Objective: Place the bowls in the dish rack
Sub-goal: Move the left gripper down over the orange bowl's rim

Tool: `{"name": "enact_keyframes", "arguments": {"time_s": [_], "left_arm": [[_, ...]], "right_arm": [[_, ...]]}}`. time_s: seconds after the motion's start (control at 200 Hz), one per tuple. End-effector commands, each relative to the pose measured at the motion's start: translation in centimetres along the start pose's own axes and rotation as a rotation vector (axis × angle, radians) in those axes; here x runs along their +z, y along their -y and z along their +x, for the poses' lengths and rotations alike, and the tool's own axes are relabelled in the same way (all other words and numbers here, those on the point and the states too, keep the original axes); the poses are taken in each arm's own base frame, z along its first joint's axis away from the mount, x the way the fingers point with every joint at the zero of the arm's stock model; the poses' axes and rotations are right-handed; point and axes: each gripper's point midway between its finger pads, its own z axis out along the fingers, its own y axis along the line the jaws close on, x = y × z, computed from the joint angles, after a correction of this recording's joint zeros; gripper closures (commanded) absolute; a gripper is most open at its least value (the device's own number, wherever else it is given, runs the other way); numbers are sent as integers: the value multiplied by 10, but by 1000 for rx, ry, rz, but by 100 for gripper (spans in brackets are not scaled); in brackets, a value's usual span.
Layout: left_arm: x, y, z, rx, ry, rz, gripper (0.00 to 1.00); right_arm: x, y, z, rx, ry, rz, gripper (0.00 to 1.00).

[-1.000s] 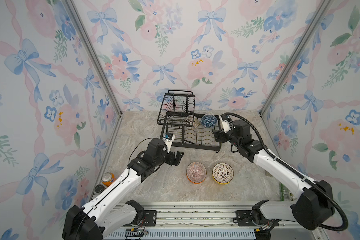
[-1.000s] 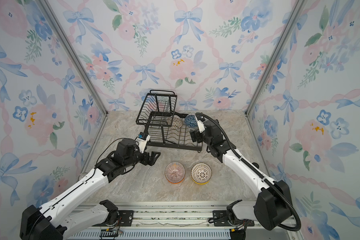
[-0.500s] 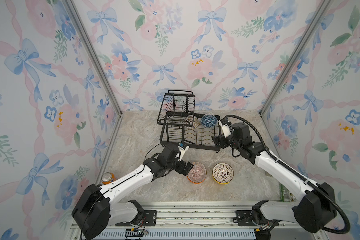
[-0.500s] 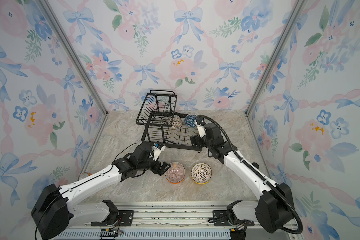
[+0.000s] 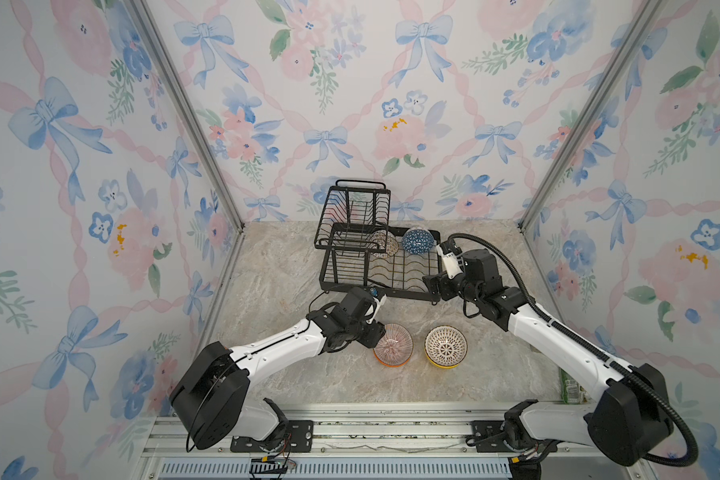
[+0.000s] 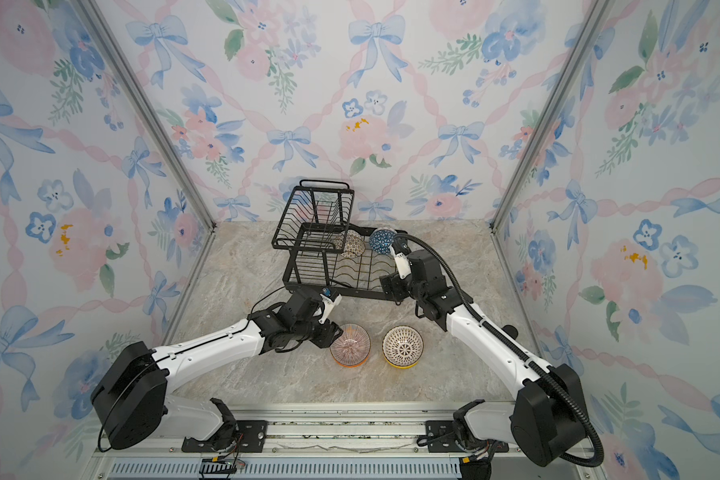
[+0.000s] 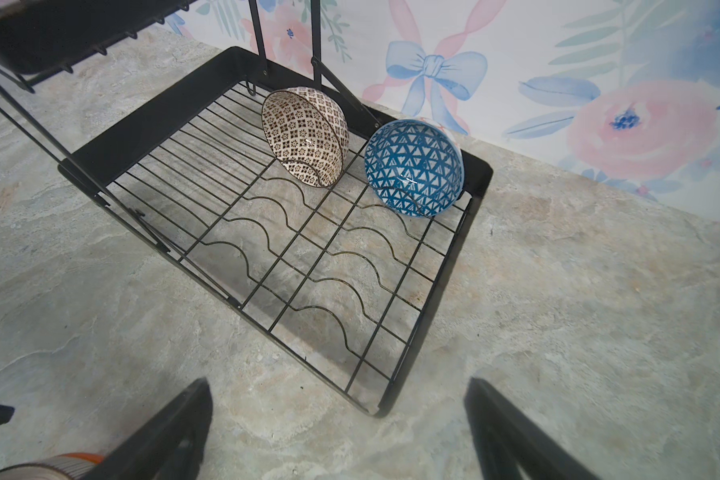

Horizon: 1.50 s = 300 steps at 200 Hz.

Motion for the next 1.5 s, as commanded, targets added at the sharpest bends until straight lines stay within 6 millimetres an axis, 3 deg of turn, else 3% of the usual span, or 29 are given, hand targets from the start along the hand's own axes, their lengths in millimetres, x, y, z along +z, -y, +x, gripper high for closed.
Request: {"name": "enact_keyframes", "arguments": {"time_s": [0.0,0.16,0.405,0.705,0.965,1.175,1.495], "left_arm": [[2,-1,3,-5,-31,-15,53],[5,-2,7,-8,-46,-17,58],[7,1,9,-12,-57,-3,81],[3,2,5,-12,-53,-2,89],[-15,1,-13,-14,-19,-41,100],[-20,8,-18,-8,-15,-27,100],[-15,6,-10,-15,-80,-50,68]], "right_arm": [[-3,3,0,22,18,-2,3],[-5,4,-1,24,21,-3,3],[-5,4,-1,26,22,-5,3],[-8,5,-2,25,27,1,3],[-8,5,0,26,27,0,3],[-7,5,-1,25,29,-6,3],[-8,6,-2,28,33,-10,3]]}}
